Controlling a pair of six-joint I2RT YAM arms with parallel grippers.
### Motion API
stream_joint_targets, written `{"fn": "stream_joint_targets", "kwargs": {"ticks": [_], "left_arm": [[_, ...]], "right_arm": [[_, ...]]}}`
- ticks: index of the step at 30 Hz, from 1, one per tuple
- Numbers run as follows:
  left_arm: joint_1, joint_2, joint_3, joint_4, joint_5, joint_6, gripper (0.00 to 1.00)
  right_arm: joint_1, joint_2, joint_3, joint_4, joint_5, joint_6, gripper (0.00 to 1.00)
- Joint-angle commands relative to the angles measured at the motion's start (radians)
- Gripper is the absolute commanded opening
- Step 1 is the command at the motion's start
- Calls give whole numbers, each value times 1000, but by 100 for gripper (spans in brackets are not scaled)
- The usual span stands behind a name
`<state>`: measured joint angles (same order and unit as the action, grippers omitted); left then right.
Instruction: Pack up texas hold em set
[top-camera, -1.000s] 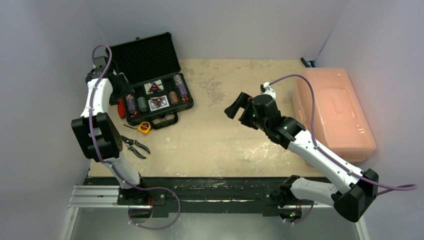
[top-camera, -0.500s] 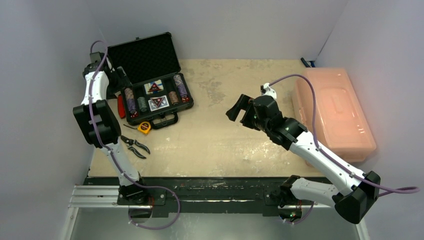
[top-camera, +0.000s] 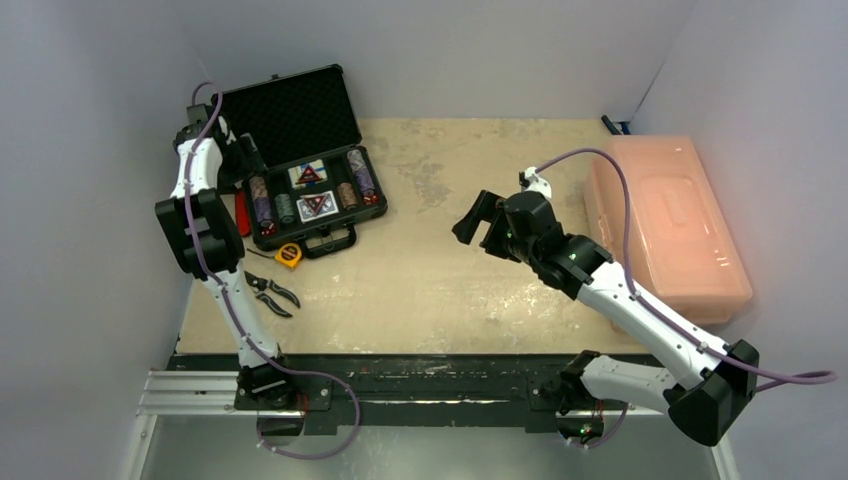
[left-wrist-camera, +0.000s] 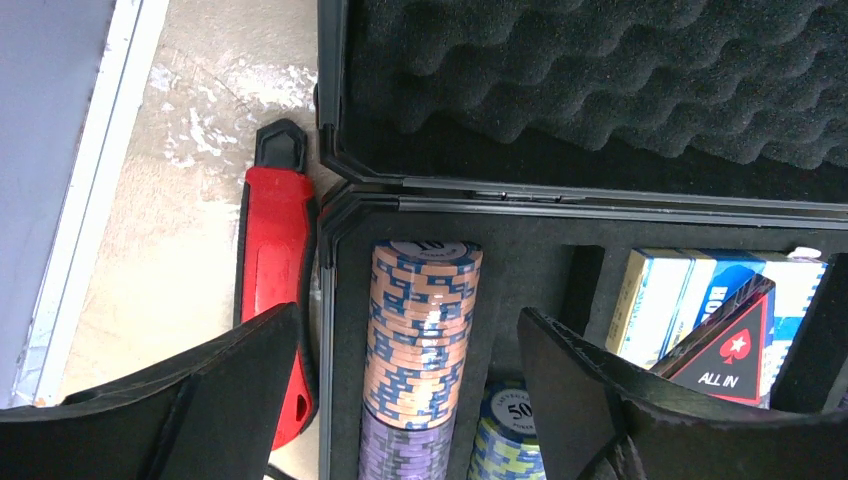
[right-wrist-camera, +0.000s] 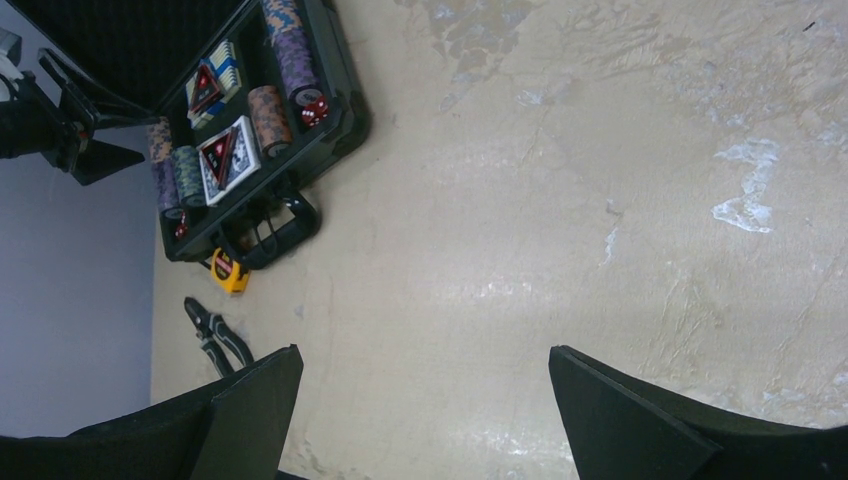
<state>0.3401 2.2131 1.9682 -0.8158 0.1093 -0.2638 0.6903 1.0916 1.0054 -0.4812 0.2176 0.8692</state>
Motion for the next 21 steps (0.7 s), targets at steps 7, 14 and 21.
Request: {"fn": "stream_joint_targets", "kwargs": {"ticks": [7, 14, 21], "left_arm": [[-51, 91, 134, -58, -45, 52, 72], [-78, 106, 135, -88, -93, 17, 71], [-120, 104, 106, -109, -114, -16, 71]], "right_arm": [[-4, 42, 17, 13, -3, -27, 99], [-4, 36, 9, 17, -8, -23, 99], [-5, 29, 8, 16, -17, -20, 99]]}}
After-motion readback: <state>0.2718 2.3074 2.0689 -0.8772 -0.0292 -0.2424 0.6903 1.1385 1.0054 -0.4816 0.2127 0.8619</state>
